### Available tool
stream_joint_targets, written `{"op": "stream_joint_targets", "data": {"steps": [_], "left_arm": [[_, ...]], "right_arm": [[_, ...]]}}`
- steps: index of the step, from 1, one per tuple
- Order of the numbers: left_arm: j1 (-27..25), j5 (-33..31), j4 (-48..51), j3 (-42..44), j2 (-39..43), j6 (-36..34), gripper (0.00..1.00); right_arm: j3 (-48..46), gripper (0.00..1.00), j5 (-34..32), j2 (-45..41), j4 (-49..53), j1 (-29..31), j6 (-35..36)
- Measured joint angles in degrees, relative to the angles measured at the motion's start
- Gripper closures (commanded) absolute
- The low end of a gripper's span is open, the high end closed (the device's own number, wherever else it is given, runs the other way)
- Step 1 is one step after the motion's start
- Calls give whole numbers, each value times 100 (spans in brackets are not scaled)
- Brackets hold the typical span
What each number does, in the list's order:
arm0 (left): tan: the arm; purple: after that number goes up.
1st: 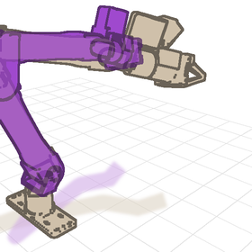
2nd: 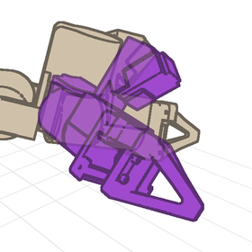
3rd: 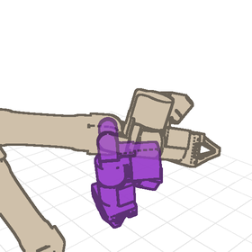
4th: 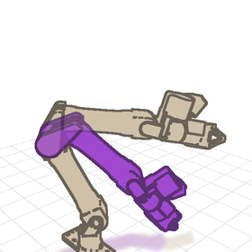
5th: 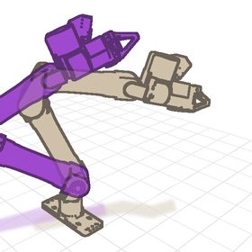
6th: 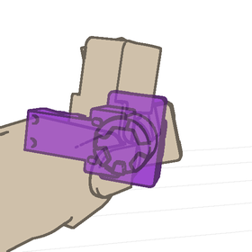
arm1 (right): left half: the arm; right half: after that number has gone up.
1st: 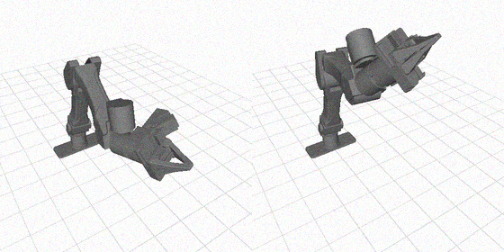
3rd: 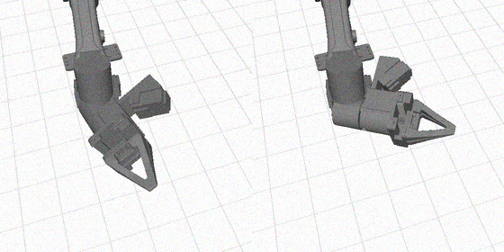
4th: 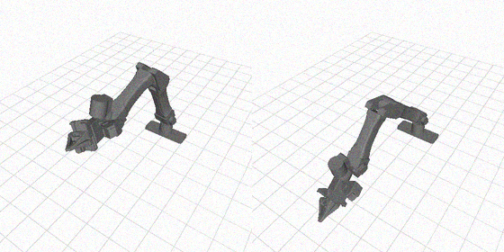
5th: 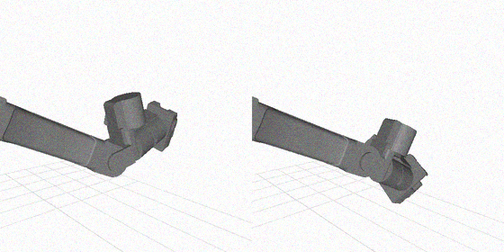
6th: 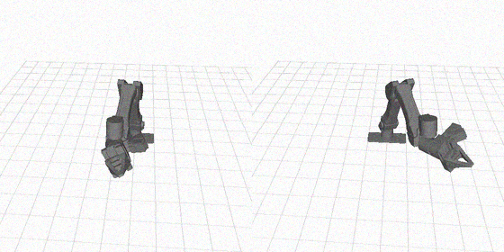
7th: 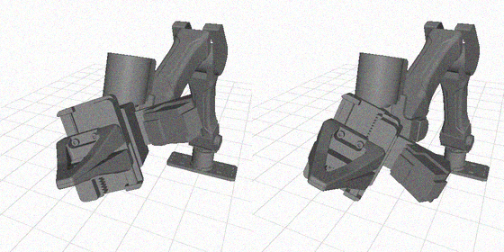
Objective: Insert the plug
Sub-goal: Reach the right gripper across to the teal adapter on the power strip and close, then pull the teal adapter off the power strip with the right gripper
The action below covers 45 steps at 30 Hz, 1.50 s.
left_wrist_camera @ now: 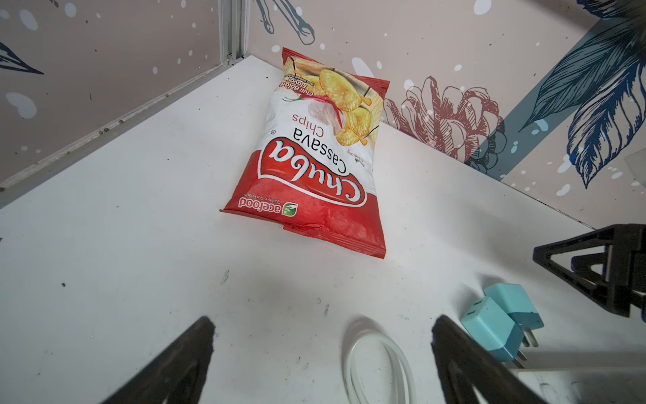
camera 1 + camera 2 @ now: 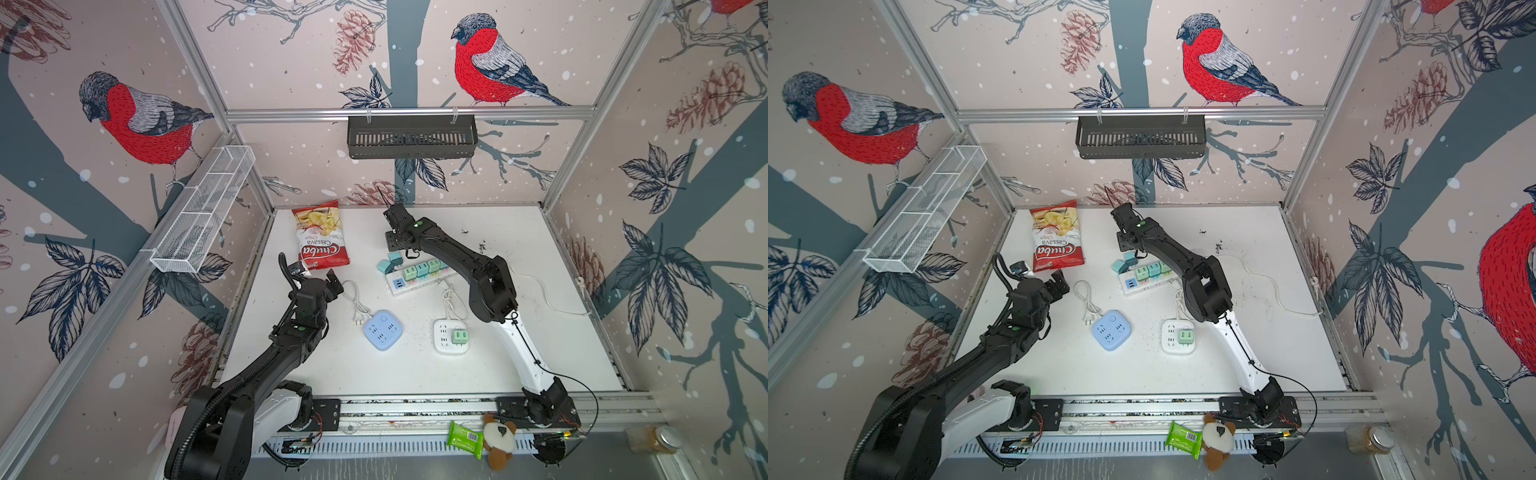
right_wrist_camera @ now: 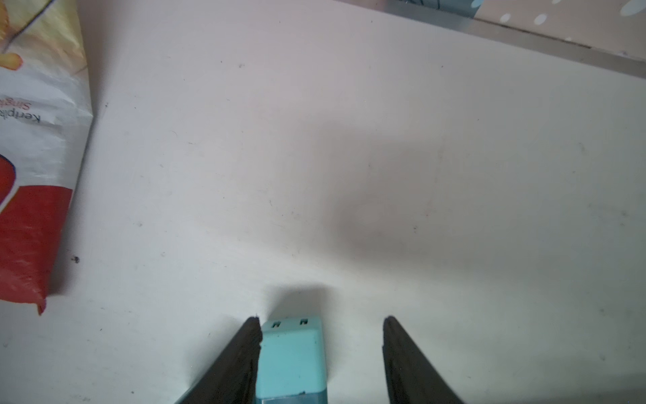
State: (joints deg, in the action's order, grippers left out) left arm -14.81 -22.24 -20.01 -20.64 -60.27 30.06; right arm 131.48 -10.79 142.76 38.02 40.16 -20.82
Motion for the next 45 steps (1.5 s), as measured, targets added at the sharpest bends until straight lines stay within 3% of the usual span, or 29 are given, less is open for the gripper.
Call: {"op": "stream_joint_targets", "data": {"steps": [16,41,45], "left_arm": [[0,17,-4,9,15,7,3],[0,20,-2,9,-7,11,3],[0,20,-2,9,-7,11,3]], "right_arm": [[-219,43,494,208,22,13,146],[-483,47,407,278,72,188,101],[-610,53,385,236,-46,199,11]]}}
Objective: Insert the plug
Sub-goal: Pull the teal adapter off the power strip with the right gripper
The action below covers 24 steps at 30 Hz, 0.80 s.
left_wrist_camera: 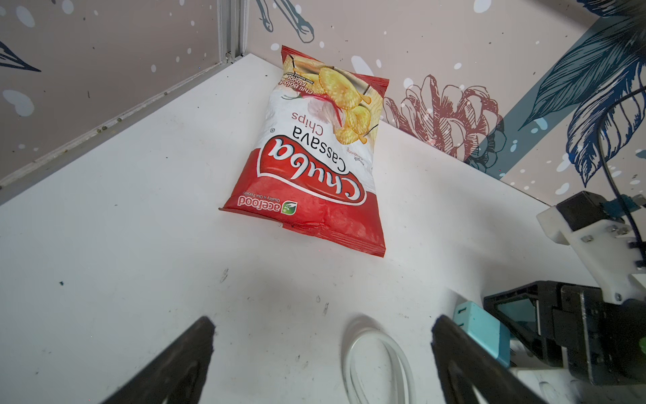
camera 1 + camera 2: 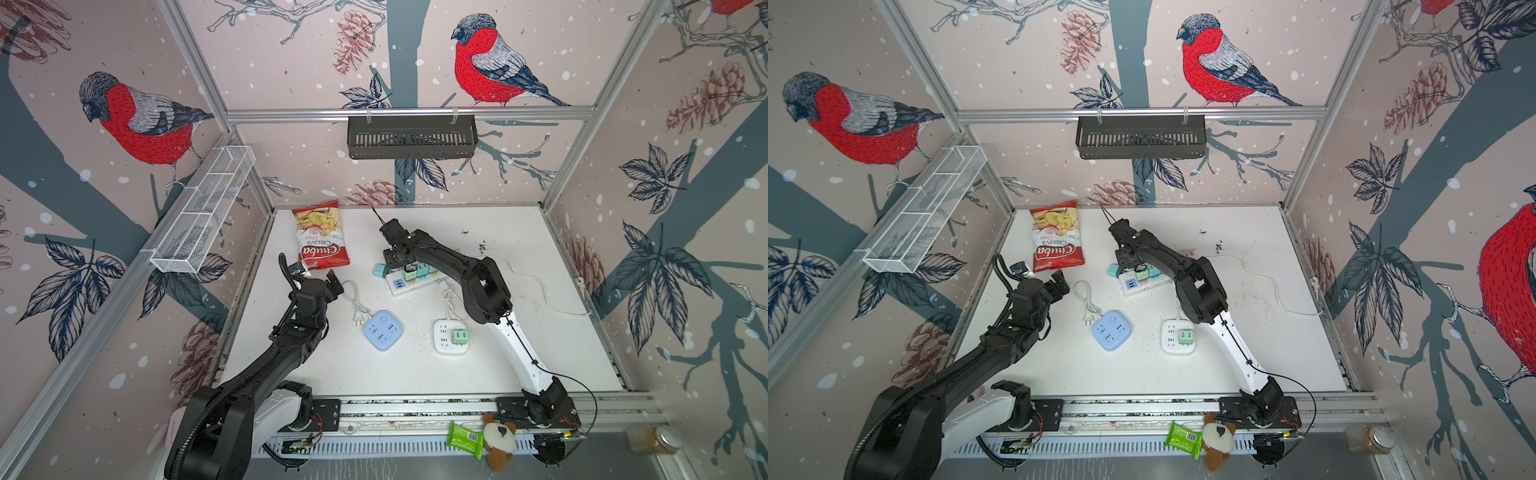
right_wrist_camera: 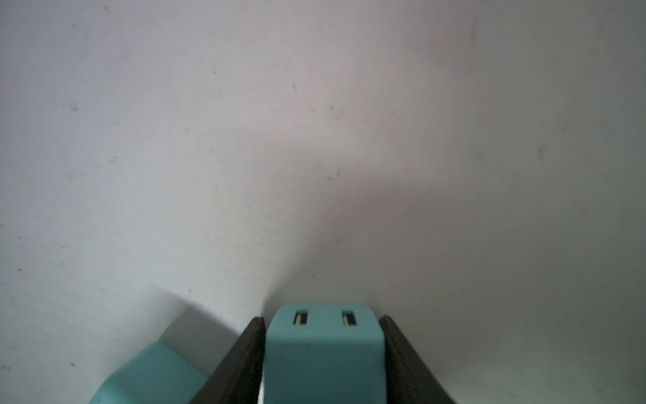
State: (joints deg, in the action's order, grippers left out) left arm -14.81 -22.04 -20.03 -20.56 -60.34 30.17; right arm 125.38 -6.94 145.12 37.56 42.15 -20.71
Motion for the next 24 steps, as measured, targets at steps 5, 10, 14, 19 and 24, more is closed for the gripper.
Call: {"op": "stream_joint_targets", "data": {"steps": [5,10,14,19,24], "left_arm": [[0,0,0,0,0,0,3],[0,0,2,-2,-17,0,3],[0,61,20,-9,-31,-2,3],[0,98,24,-35,-52,-2,3],[0,133,22,-57,-81,-15,4]], "right_arm": [[-74,66,-35,-26,-109,20,-9],[-258,74,76,-184,-146,20,-17],[-304,79,127,-437,-44,61,-52],[-391,84,-90,-1187,-68,212,-44],[-1082,87,-470,-2212,-389,404,9]]}}
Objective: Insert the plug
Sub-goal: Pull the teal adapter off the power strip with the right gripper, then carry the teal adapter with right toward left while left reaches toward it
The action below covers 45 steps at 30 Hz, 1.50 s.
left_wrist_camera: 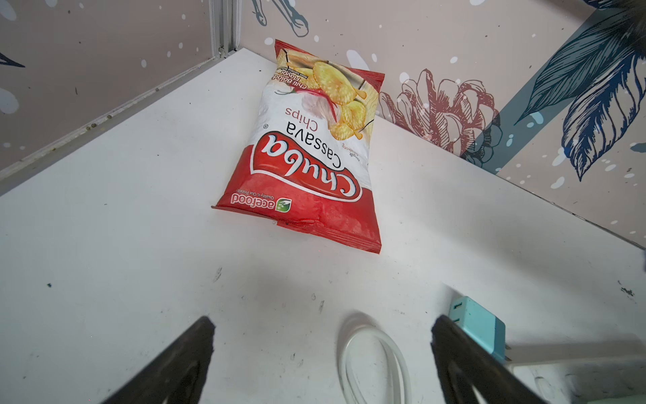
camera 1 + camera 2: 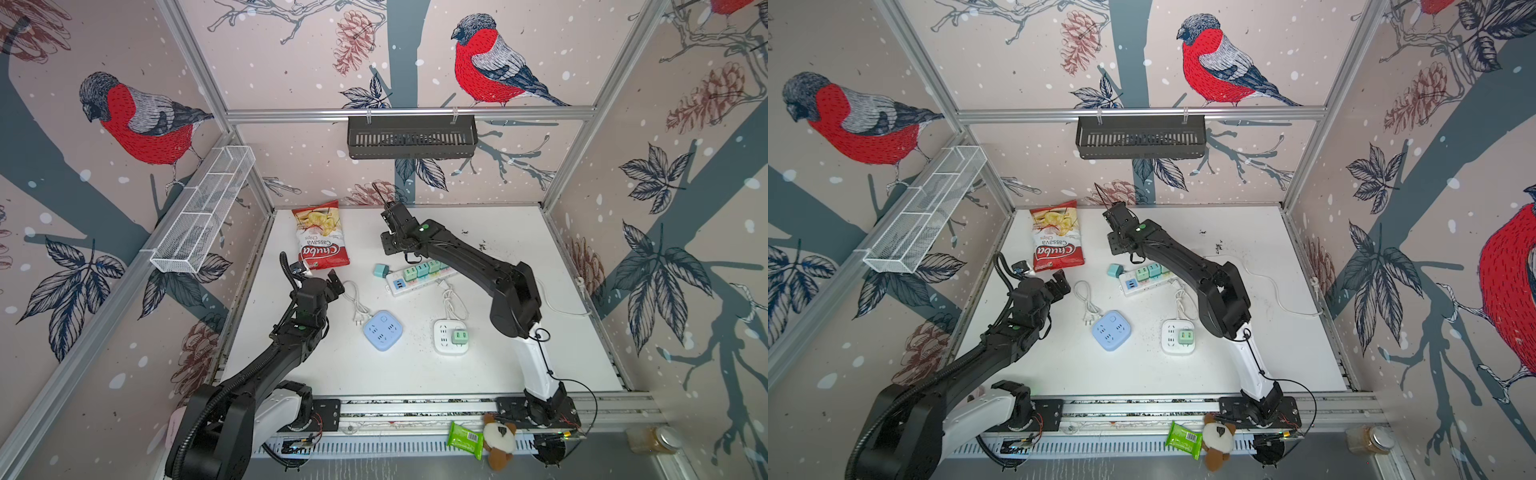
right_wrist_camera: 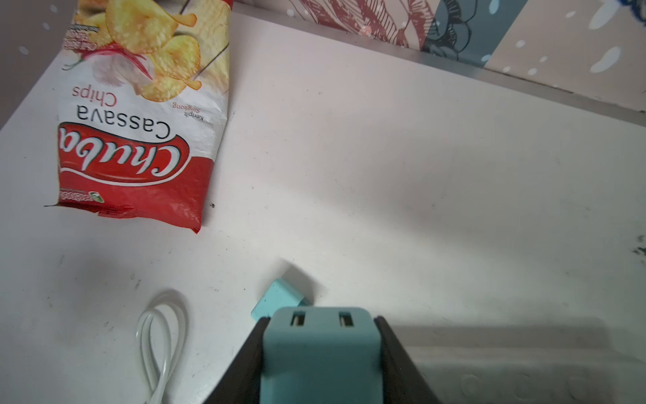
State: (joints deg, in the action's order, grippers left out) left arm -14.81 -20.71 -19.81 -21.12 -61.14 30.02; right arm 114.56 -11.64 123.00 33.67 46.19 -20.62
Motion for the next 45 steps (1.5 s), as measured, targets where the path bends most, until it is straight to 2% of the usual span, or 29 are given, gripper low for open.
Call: {"op": "stream_joint_targets", "data": {"steps": [7,16,21,27,30,34,38,42,45], "left_arm": [[0,103,4,-2,7,-4,4],[-7,120,103,-153,-81,-9,5],[-59,127,120,-144,52,-50,4],[-310,96,81,-70,166,-260,4],[-461,96,101,-181,-85,-313,12],[-605,234,22,-35,254,-501,8],[-643,782,-17,203,1200,-627,5],[-658,1722,-24,192,1993,-643,4],[-688,2413,258,-120,2284,-640,4]], "right_arm": [[-2081,87,-380,-1853,-1097,354,103],[-5392,87,-741,-4483,-3104,710,127],[-7381,89,-929,-6074,-4297,710,254],[-8583,90,-1113,-7427,-5274,699,573],[-9088,90,-1106,-7809,-5659,699,802],[-9895,94,-1080,-8039,-6264,699,1279],[-10236,96,-990,-8174,-6636,699,1631],[-10432,97,-769,-8172,-7228,702,1784],[-10415,98,-636,-8070,-7350,734,1921]]}}
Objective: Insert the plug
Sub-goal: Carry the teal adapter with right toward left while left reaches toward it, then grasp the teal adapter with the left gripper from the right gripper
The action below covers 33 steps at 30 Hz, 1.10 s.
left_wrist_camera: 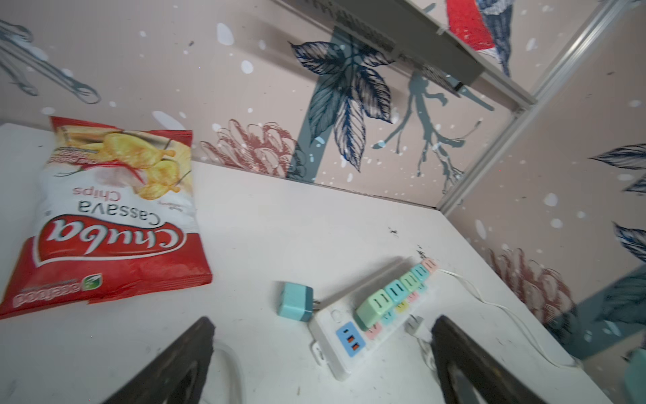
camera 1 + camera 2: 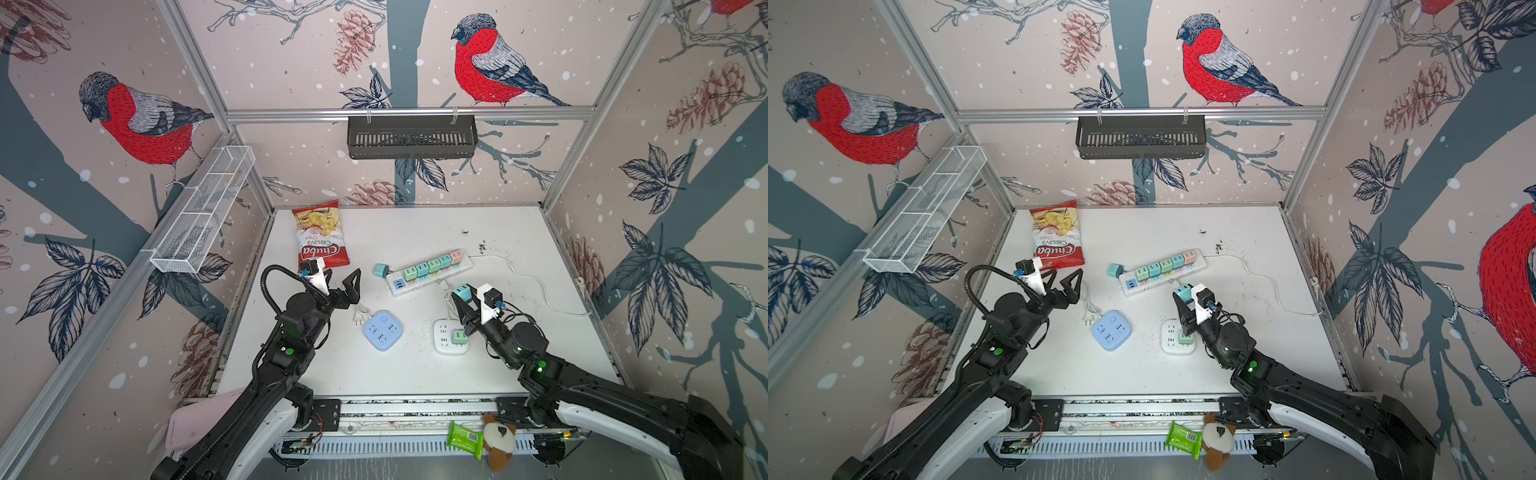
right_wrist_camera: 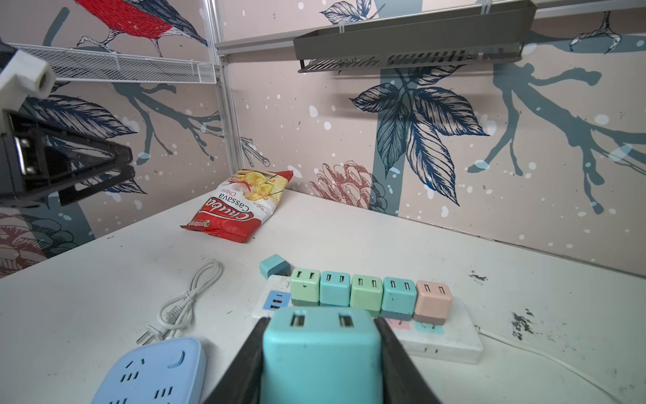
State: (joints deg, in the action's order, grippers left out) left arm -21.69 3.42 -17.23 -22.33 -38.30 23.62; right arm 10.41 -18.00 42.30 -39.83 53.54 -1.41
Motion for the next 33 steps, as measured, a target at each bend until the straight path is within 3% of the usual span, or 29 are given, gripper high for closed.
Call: {"op": "stream_joint_targets", "data": {"steps": [8,11,18,24,33], "left_arm": [[-678,1152,433,-776,81,136,12],[-1357,1189,439,-887,-179,149,13],[-3136,522,330,-1318,-1281,-7,18],[-3558,380,321,-2028,-2398,-103,21],[-3827,535,638,-2935,-3346,-109,25]], "right_arm": [[-125,97,81,-505,-107,203,284],[-339,97,17,-789,-188,216,358],[-605,97,116,-986,-413,227,586],[-739,97,304,-1019,-590,234,732],[-905,98,385,-1169,-739,407,911]]}}
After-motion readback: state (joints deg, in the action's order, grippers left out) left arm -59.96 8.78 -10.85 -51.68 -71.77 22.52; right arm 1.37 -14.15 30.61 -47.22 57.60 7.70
